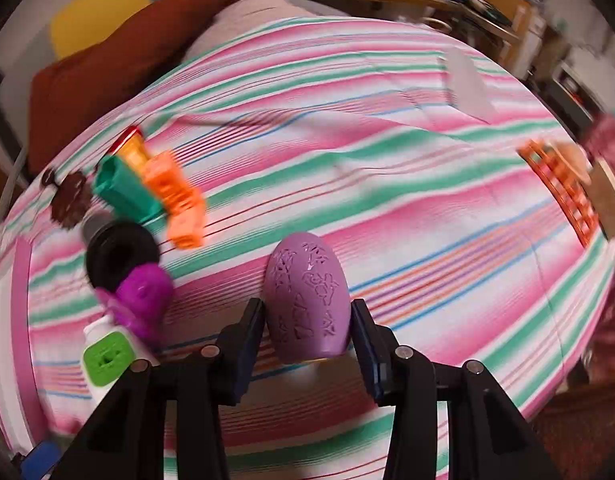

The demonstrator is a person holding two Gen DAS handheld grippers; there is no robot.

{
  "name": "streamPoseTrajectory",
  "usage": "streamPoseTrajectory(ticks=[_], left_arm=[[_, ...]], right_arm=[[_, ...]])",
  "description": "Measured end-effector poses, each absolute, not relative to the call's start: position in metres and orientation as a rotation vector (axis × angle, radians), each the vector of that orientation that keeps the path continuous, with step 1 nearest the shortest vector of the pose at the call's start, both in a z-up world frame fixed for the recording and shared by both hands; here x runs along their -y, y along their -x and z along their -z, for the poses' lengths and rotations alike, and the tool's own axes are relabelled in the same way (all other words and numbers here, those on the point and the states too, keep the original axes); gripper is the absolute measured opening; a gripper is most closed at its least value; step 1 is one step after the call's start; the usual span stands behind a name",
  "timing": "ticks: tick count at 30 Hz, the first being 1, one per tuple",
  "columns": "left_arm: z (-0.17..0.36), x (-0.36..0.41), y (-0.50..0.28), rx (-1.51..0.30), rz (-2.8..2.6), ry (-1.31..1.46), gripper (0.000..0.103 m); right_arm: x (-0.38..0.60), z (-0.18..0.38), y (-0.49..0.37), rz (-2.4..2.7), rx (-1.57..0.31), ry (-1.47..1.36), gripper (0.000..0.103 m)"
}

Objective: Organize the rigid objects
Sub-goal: 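Grasp the purple textured egg with the right gripper while the left gripper approaches the white-green bottle, then close the left gripper around the white-green bottle and lift it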

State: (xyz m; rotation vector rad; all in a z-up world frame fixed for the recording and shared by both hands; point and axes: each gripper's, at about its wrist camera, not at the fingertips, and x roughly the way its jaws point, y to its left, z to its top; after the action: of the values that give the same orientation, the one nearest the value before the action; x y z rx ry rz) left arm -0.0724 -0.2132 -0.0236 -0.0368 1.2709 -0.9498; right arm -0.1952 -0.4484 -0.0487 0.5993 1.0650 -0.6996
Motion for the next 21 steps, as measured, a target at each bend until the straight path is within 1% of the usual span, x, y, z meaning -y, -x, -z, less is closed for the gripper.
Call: streamPoseTrajectory(ticks=[3, 7, 12, 15, 17, 20, 21], left_arm=[[0.035, 0.247, 0.061, -1.341, 0.920, 0.080, 0.067], [0.047, 0.279, 0.062, -1.346, 0.895, 0.004, 0.067], [0.068, 0.281, 0.061, -1.346, 0.893, 0.002, 0.066], [0.073, 0.267, 0.057, -1.307, 0.936, 0.079, 0.065], [0.074, 0.261, 0.056, -1.295, 0.974, 0.089, 0.057], [0.077, 0.250, 0.057, -1.289, 1.024, 0.109, 0.051], [0.078, 0.245, 0.057, -1.293, 1.038, 0.121, 0.047]], right_arm=[[0.452, 0.047, 0.202, 0.705, -1.052, -0.638, 0.042], [0.452, 0.047, 0.200, 0.713, -1.054, -0.636, 0.042], [0.452, 0.049, 0.193, 0.716, -1.059, -0.621, 0.042], [0.450, 0.048, 0.192, 0.713, -1.057, -0.616, 0.042], [0.449, 0.047, 0.191, 0.709, -1.055, -0.600, 0.040], [0.445, 0.046, 0.188, 0.697, -1.056, -0.571, 0.039], [0.444, 0.045, 0.187, 0.689, -1.054, -0.566, 0.039]])
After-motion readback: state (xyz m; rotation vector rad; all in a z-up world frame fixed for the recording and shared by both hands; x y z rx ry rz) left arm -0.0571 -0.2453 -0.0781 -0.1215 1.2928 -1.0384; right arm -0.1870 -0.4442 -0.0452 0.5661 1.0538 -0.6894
